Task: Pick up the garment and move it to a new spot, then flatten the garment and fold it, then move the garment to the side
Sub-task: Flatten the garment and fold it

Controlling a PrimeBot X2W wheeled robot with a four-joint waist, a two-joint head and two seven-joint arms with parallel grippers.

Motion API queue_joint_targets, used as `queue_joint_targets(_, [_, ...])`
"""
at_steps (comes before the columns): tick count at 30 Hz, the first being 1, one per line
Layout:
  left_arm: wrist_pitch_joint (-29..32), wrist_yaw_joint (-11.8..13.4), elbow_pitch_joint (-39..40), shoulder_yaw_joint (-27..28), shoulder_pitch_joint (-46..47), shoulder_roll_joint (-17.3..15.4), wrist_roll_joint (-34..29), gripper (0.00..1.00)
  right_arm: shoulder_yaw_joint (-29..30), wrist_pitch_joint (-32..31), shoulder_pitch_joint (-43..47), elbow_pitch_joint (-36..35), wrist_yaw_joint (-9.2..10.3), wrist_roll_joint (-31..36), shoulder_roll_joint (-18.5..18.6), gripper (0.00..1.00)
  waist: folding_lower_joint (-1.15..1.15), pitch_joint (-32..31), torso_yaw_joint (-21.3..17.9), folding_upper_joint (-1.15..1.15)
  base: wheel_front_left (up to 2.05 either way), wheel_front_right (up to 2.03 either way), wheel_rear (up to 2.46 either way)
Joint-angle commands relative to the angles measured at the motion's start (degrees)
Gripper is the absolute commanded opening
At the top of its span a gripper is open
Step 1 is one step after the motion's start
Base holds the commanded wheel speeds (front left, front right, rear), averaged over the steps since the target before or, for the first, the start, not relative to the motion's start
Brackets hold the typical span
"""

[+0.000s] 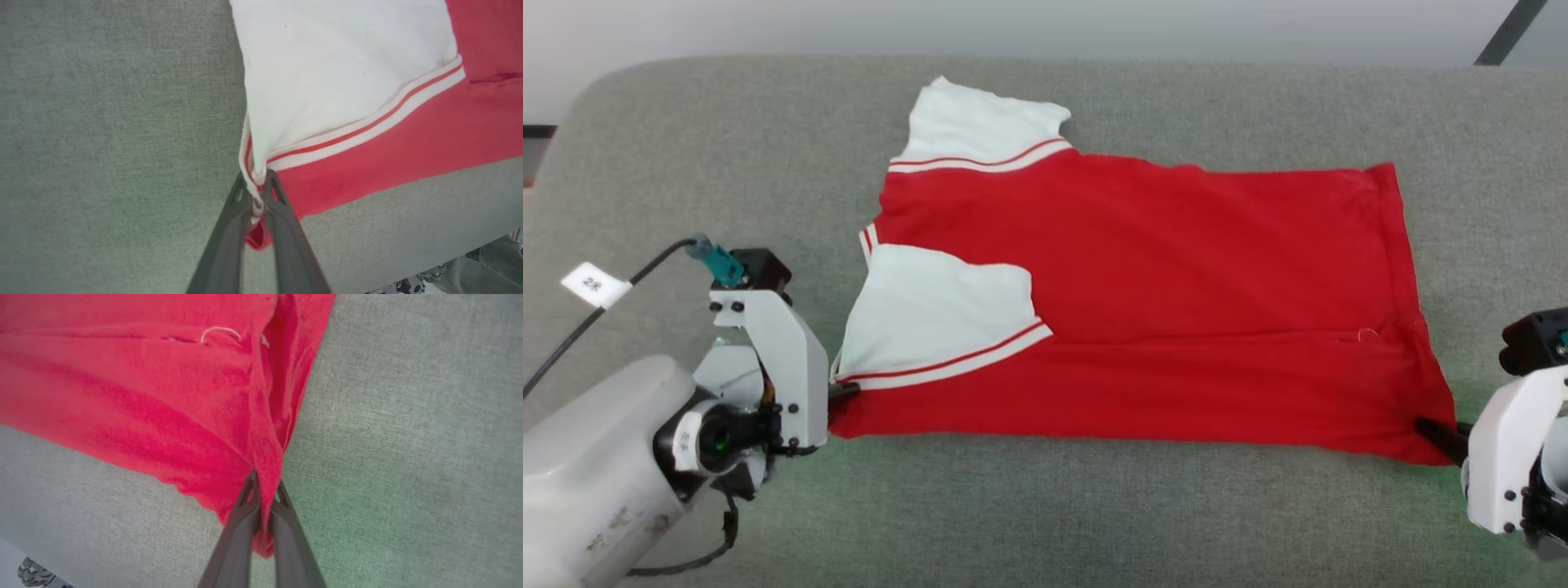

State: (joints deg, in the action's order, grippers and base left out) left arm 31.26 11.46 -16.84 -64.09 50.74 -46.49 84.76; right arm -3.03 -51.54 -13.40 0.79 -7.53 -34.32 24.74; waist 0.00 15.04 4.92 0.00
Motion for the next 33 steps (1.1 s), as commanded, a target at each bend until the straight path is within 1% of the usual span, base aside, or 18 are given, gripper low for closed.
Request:
queue_joint_targets(1, [0.17, 0.61, 0.37, -0.03, -0.34, -0.76, -0.33, 0.00, 0.60, -0.32, 0.92, -0.27, 0.08, 0.04, 0.54, 0.00, 0.00, -0.44, 0.23, 0.00, 0.00, 0.00, 0.00])
queue_joint_targets(8, [0.14, 3.38, 6.49, -0.21, -2.04, -3.58, -0.32, 0.00, 3.40, -3.56, 4.47, -3.66, 0.08, 0.01, 0.36, 0.00, 0.00, -1.52, 0.68, 0.00, 0.00, 0.00, 0.00])
queue_joint_targets(13, [-0.08, 5.24, 10.39, -0.48, -3.95, -5.06, 0.15, 0.00, 5.40, -5.80, 7.05, -5.94, 0.08, 0.59, -0.62, 0.00, 0.00, -1.61, 0.80, 0.00, 0.00, 0.00, 0.00])
queue_joint_targets(19, [-0.25, 6.25, 12.22, -1.49, -6.35, -4.81, 0.62, 0.00, 6.04, -7.23, 9.20, -6.87, 0.08, 1.25, -2.15, 0.00, 0.00, -1.62, 0.62, 0.00, 0.00, 0.00, 0.00])
queue_joint_targets(25, [-0.44, 5.85, 10.84, -2.22, -8.27, -3.37, 1.42, 0.00, 4.85, -7.89, 10.07, -6.49, 0.08, 1.71, -3.10, 0.00, 0.00, -1.76, 0.28, 0.00, 0.00, 0.00, 0.00])
queue_joint_targets(27, [-0.71, 5.78, 10.08, -2.24, -8.60, -3.03, 1.52, 0.00, 4.49, -7.22, 9.86, -6.74, 0.08, 1.82, -3.04, 0.00, 0.00, -1.77, 0.17, 0.00, 0.00, 0.00, 0.00])
queue_joint_targets(28, [-0.79, 5.72, 9.73, -2.21, -8.73, -2.85, 1.59, 0.00, 4.34, -6.86, 9.74, -6.87, 0.08, 1.90, -2.98, 0.15, 0.00, -1.77, 0.15, 0.00, 0.00, 0.00, 0.00])
queue_joint_targets(29, [-1.06, 5.64, 9.49, -2.22, -8.73, -2.71, 1.40, 0.00, 4.17, -6.54, 9.65, -6.91, 0.08, 1.97, -2.89, 0.45, 0.00, -1.79, 0.13, 0.00, 0.00, 0.00, 0.00])
queue_joint_targets(30, [-1.25, 5.45, 9.19, -2.10, -8.71, -2.56, 1.25, 0.12, 4.00, -6.33, 9.56, -6.87, 0.08, 1.79, -2.82, 0.84, 0.00, -1.82, 0.12, 0.00, 0.00, 0.00, 0.00])
queue_joint_targets(31, [-1.42, 5.26, 8.90, -2.04, -8.72, -2.43, 1.25, 0.19, 3.74, -6.15, 9.44, -6.95, 0.08, 1.65, -2.70, 1.00, 0.00, -1.90, 0.09, 0.00, 0.00, 0.00, 0.00])
queue_joint_targets(32, [-1.48, 5.14, 8.74, -1.98, -8.62, -2.43, 1.18, 0.33, 3.62, -5.89, 9.31, -7.04, 0.08, 1.61, -2.55, 1.00, 0.00, -2.00, 0.07, 0.00, 0.00, 0.00, 0.00])
queue_joint_targets(33, [-1.48, 4.95, 8.61, -1.92, -8.42, -2.51, 1.04, 0.40, 3.60, -5.80, 9.20, -7.10, 0.08, 1.57, -2.45, 1.00, 0.00, -2.10, 0.04, 0.00, 0.00, 0.00, 0.00])
